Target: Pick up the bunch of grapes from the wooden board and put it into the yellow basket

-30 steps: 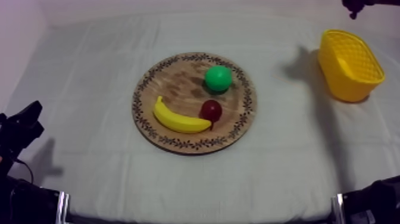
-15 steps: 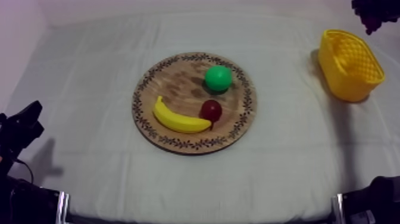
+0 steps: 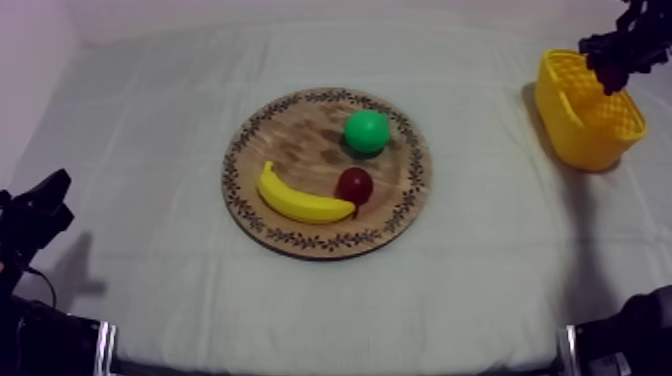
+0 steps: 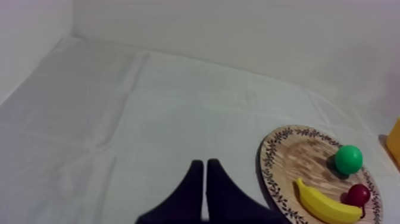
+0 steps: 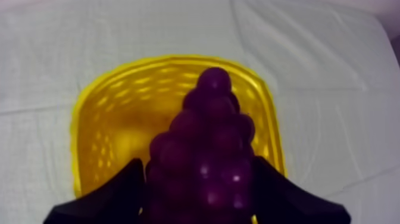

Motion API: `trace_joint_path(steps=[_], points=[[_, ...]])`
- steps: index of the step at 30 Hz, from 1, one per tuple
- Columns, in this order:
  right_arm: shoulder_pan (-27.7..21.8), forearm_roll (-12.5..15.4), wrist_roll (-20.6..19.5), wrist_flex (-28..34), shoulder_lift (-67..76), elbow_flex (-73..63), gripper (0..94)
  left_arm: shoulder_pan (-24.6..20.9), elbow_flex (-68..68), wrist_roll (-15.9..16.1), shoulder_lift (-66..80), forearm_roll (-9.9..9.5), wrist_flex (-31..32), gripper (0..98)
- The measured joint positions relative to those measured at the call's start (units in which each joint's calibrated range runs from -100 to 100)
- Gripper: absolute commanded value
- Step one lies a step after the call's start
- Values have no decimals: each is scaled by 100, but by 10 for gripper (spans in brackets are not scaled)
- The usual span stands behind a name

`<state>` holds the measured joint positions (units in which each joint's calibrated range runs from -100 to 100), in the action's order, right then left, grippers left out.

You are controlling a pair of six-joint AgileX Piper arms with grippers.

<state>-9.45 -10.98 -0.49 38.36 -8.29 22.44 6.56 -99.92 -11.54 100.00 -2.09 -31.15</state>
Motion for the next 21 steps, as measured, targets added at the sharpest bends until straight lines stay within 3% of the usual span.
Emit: trace_joint_path(steps=[5,10,14,21], points=[[-56,82,86,73,-360,-109,402,0,0,0,0,0,0,1],[-111,240,256,87,-584,-108,549,0,0,0,0,0,0,1],[-122,334,412,40,-635,-36,616,0,0,0,0,0,0,1],[-123,528,562,-143,-536,44,626,0,0,0,0,0,0,1]])
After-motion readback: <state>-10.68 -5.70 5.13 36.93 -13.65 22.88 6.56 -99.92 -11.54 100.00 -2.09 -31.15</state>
